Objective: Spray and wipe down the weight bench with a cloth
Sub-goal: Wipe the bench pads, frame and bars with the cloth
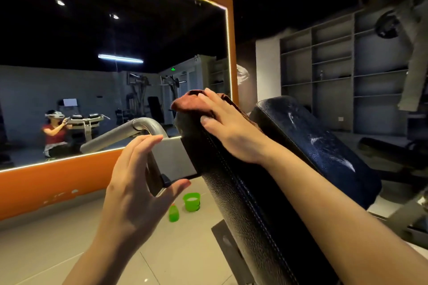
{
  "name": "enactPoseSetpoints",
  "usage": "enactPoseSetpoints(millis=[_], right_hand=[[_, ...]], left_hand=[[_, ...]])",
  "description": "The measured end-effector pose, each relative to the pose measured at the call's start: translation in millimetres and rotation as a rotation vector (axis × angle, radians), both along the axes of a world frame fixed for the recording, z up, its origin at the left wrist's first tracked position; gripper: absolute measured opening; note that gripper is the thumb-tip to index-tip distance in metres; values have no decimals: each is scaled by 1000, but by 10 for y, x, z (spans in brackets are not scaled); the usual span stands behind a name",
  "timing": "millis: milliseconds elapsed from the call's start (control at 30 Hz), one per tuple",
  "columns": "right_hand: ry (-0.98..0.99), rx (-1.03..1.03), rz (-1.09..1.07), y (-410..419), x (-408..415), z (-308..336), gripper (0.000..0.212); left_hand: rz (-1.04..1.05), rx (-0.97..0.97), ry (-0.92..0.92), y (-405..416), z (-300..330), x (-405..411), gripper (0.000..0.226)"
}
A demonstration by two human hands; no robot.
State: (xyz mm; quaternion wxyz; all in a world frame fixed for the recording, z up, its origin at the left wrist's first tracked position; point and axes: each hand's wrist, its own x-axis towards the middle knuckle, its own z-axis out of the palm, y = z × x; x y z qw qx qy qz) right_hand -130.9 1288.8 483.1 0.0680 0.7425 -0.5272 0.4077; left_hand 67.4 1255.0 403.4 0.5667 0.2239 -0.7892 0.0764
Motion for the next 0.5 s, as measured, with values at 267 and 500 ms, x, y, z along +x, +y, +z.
enactPoseSetpoints(millis=[267, 500], right_hand=[[273, -39, -66, 831, 204, -737, 50], [535, -157, -216, 1363, 5, -1557, 38]], left_hand=[[-1, 77, -19, 61, 42, 47, 96], [-9, 130, -21, 76, 68, 114, 98]])
